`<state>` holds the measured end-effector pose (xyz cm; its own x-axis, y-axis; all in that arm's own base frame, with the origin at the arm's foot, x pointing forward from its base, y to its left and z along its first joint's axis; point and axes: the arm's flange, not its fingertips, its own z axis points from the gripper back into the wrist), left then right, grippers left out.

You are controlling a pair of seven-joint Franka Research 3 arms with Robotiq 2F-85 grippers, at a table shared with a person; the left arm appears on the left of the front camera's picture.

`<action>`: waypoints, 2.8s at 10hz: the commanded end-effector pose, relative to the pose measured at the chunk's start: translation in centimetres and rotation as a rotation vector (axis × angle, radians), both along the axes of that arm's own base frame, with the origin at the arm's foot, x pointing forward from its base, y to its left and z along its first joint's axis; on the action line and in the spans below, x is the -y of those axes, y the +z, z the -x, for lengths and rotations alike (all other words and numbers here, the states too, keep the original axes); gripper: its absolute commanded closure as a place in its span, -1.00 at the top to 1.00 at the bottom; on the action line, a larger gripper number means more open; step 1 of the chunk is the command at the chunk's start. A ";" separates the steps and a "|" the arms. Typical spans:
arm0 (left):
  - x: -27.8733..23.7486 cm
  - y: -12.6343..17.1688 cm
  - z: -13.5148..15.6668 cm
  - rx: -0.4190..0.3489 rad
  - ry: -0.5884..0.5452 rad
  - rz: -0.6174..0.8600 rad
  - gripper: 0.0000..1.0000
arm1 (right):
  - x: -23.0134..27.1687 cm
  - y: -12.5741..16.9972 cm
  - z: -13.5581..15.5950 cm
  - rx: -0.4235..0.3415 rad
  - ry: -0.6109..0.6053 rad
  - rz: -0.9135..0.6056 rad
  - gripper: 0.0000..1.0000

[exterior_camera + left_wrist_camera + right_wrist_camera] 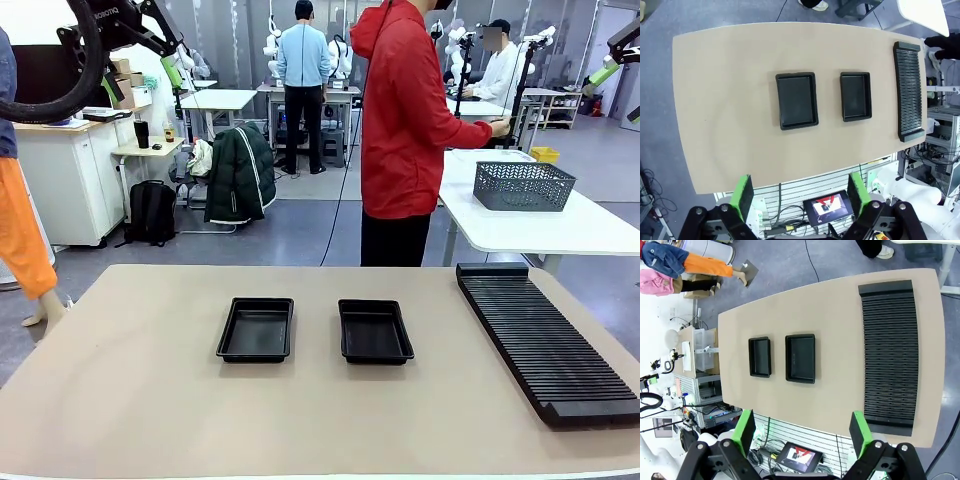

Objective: Inspect and transfer BCBs to ESD trays.
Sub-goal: Pick up the Blank PCB from the PCB Rack and place it in the left ESD tray.

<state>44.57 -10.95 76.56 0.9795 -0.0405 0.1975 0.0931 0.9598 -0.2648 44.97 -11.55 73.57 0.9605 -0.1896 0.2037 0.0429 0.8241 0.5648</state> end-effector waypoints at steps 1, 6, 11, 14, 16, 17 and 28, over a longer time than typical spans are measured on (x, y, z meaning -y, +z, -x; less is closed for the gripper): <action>0.0 0.0 0.0 0.000 0.000 0.000 1.00 | 0.0 0.0 0.0 0.000 0.000 0.000 1.00; 0.0 0.0 0.0 0.000 0.000 0.000 1.00 | 0.0 0.0 0.0 0.000 0.000 0.000 1.00; 0.0 0.0 0.0 0.000 0.000 0.000 1.00 | 0.0 0.0 0.0 0.000 0.000 0.000 1.00; 0.0 0.0 0.0 0.000 0.000 0.000 1.00 | 0.0 0.0 0.0 0.000 0.000 0.000 1.00; 0.0 0.0 0.0 0.000 0.000 0.000 1.00 | 0.0 0.0 0.0 0.000 0.000 0.000 1.00; 0.0 0.0 0.0 0.000 0.000 0.000 1.00 | 0.0 0.0 0.0 0.000 0.000 0.000 1.00; 0.0 0.0 0.0 0.000 0.000 0.000 1.00 | 0.0 0.0 0.0 0.000 0.000 0.000 1.00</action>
<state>44.57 -10.95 76.56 0.9795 -0.0405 0.1975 0.0930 0.9598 -0.2648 44.98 -11.55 73.57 0.9605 -0.1896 0.2036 0.0429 0.8241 0.5648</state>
